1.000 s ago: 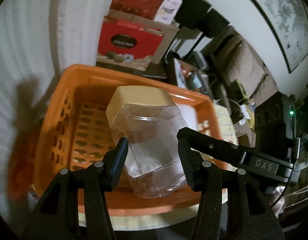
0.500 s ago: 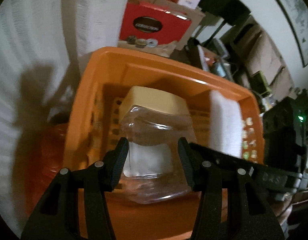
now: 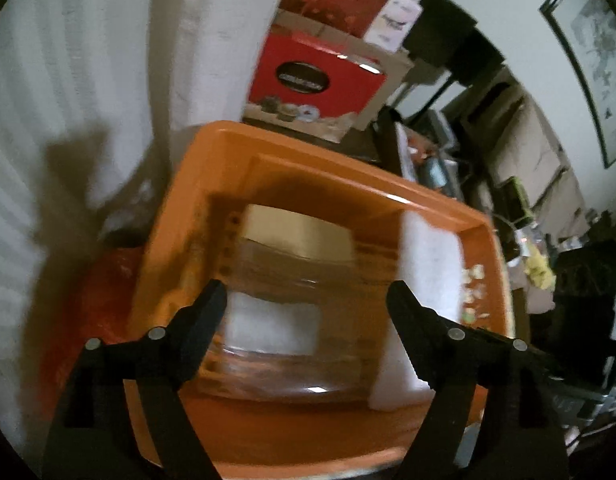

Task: Organize objects
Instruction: 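Move the left tool back to the gold snack pouch on the table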

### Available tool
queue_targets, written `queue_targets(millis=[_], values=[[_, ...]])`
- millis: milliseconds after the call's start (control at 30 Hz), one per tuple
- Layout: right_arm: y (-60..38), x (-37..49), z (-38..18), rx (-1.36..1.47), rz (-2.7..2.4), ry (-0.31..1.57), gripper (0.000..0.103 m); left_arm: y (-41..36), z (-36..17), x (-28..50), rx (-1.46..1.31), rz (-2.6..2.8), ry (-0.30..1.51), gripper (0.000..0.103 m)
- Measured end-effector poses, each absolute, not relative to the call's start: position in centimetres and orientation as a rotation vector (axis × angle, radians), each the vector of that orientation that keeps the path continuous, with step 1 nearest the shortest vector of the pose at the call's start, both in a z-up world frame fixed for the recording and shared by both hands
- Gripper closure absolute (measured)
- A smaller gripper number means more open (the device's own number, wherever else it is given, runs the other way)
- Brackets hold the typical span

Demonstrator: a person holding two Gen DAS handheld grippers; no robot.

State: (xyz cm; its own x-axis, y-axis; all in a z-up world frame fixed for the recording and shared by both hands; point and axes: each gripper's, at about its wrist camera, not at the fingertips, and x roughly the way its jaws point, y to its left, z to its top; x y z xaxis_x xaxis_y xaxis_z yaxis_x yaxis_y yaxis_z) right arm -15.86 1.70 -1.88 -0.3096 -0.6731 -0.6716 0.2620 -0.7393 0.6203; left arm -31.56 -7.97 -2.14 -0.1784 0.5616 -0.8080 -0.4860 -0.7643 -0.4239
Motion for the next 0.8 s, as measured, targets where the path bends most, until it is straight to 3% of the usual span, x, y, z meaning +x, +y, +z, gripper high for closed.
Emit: queue_targets(millis=[233, 533, 700, 800], values=[[5.0, -14.1, 0.3, 1.301, -2.188, -0.434, 0.055, -5.9, 0.7, -27.7, -1.327, 1.966, -0.057, 0.023], [10.9, -10.7, 3.3, 1.245, -2.350, -0.300, 0.041, -2.6, 3.4, -21.8, -1.204, 1.932, 0.000, 0.008], [15.1, -8.4, 4.0, 1.233, -2.482, -0.223, 0.031, -0.6, 4.0, -18.4, -1.167, 1.877, 0.005, 0.006], [17.8, -7.1, 3.8, 1.243, -2.550, -0.204, 0.031, 1.0, 3.9, -16.6, -1.165, 1.859, 0.046, 0.005]])
